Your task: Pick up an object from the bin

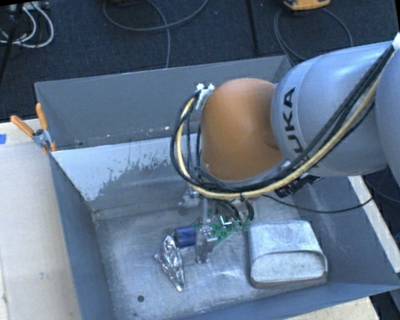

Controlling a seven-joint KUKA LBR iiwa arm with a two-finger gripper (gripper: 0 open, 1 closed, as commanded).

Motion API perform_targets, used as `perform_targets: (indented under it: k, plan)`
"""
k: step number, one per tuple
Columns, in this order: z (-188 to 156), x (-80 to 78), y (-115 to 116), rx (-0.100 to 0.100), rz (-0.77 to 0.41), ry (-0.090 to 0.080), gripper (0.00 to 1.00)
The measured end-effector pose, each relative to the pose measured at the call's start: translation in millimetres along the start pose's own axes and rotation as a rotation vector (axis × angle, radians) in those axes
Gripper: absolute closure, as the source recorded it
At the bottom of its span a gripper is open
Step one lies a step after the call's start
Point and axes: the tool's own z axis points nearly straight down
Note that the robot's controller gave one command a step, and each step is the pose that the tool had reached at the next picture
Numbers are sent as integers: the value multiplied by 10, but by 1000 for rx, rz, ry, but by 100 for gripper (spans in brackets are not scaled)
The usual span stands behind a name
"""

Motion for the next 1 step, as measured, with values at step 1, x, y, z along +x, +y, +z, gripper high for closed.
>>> perform_targets:
  k: [1]
  plan:
    - [945,-103,298,1,-571,-10,0]
